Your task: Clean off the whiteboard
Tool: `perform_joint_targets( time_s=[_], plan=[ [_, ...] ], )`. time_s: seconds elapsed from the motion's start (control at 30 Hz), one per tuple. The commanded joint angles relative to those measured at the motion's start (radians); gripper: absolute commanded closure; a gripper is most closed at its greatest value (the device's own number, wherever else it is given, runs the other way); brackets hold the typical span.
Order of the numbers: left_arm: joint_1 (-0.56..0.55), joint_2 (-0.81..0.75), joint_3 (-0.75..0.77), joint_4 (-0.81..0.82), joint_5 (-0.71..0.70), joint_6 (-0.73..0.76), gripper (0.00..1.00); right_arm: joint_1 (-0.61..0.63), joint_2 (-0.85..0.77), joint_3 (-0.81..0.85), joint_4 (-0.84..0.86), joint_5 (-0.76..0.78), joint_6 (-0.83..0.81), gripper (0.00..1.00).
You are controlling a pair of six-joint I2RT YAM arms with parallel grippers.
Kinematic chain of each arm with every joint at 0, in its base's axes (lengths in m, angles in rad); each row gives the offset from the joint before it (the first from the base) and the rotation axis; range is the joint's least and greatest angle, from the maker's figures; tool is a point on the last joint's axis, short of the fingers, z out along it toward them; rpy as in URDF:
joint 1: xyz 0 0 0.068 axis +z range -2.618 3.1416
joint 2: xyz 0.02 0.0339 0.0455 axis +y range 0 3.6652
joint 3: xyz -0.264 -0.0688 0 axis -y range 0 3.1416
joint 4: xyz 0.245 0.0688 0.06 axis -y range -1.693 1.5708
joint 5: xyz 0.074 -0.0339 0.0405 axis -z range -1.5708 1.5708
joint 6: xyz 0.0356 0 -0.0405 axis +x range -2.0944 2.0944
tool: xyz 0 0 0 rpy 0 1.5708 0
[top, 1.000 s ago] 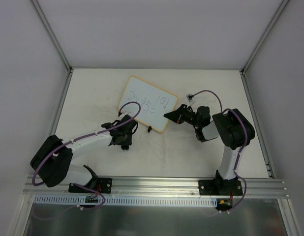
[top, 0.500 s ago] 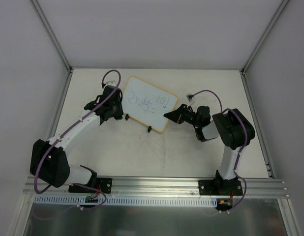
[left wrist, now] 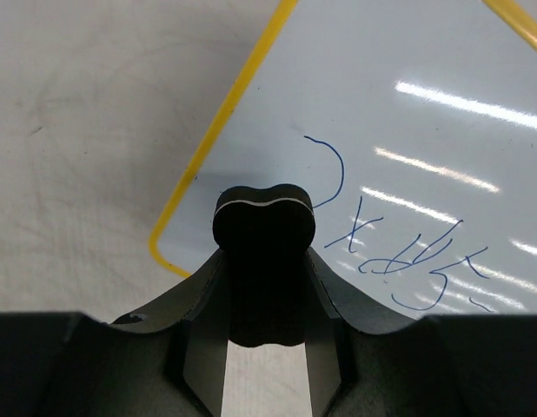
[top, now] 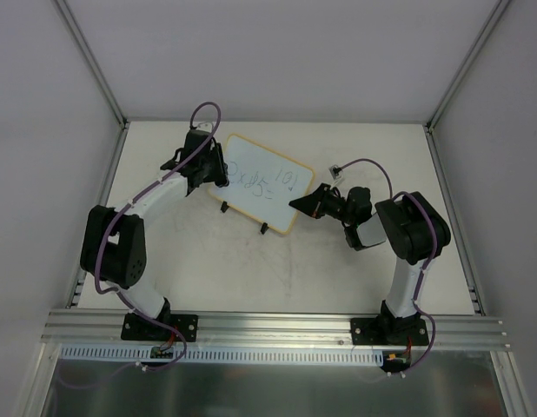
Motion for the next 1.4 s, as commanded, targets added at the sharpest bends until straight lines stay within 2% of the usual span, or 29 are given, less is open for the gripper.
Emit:
perform_joint_targets(
  time_s=[0.0,0.13,0.6,1.0,1.37],
  plan=[
    [0.009,0.006,-0.058,0.225,0.062,0.024,1.0,-0.013,-0.015,0.025,0.176,0.04,-0.002,1.0],
    [0.009,0.001,-0.111,0.303,0.046,0.039,1.0,-0.013,-0.015,0.025,0.176,0.042,-0.004,1.0],
    [0.009,0.076,-0.114,0.336,-0.012,0.056,1.0,-0.014,-0.011,0.026,0.177,0.04,-0.001,1.0],
    [0.007,0.087,-0.19,0.403,0.046,0.028,1.0,-0.016,-0.009,0.029,0.176,0.039,0.004,1.0],
    [-0.105,0.078,-0.278,0.521,-0.017,0.019,1.0,-0.016,-0.005,0.032,0.176,0.036,0.002,1.0]
  ],
)
